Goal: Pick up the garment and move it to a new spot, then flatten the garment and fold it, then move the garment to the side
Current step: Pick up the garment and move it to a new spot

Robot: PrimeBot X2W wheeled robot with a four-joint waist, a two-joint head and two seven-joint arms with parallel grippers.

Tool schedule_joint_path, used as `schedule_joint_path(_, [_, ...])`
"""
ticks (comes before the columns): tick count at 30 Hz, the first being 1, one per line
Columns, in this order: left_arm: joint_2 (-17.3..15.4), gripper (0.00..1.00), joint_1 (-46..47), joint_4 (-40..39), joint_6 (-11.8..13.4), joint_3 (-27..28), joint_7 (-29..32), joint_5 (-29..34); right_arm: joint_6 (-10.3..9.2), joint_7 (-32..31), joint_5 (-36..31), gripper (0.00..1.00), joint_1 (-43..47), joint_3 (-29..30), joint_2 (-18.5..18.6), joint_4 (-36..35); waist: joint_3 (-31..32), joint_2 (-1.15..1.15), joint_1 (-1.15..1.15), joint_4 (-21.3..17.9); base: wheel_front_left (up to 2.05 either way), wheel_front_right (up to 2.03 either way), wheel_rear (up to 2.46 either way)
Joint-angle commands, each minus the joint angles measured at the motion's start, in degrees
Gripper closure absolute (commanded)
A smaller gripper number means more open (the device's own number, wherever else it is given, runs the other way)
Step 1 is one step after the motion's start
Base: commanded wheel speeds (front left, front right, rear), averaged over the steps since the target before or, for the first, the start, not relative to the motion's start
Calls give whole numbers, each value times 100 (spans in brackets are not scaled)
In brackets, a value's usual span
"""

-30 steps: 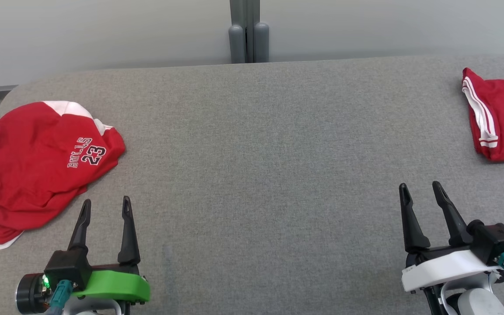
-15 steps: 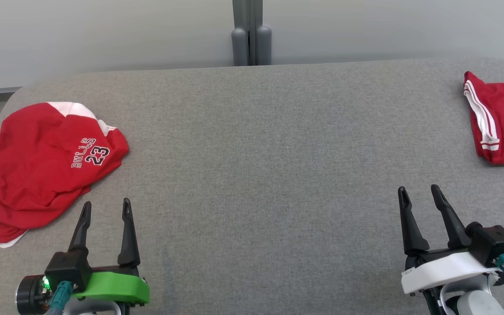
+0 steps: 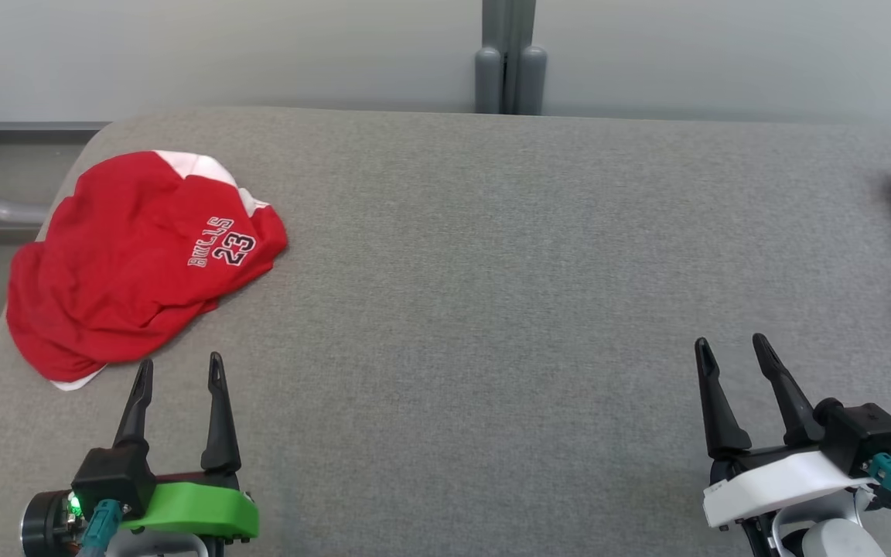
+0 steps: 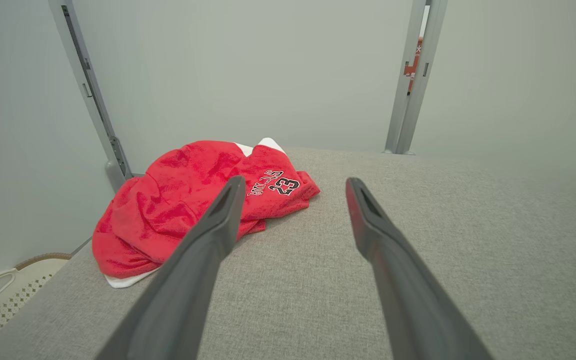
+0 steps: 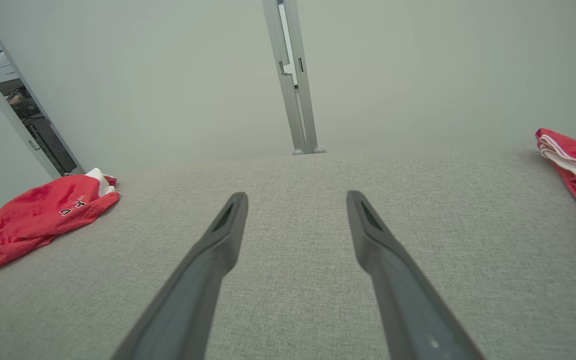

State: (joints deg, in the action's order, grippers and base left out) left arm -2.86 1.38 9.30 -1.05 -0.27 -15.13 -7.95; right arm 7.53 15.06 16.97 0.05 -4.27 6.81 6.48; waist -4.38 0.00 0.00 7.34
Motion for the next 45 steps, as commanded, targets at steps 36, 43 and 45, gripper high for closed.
schedule_joint_path(36, [-9, 0, -374, -172, 196, 280, 2, -204, -9, 15, -55, 0, 12, -209, 171, 87, -113, 0, 0, 2109, 0, 0, 0])
schedule_joint_path(43, [-9, 0, -192, -184, 206, 315, 2, -247, -9, 15, -61, 0, -44, -200, 224, 74, -182, 0, 0, 1984, 0, 0, 0])
schedule_joint_path(45, [-9, 0, -33, -206, 162, 347, 2, -222, -9, 11, -77, 0, -74, -179, 259, 56, -253, 0, 0, 1910, 0, 0, 0])
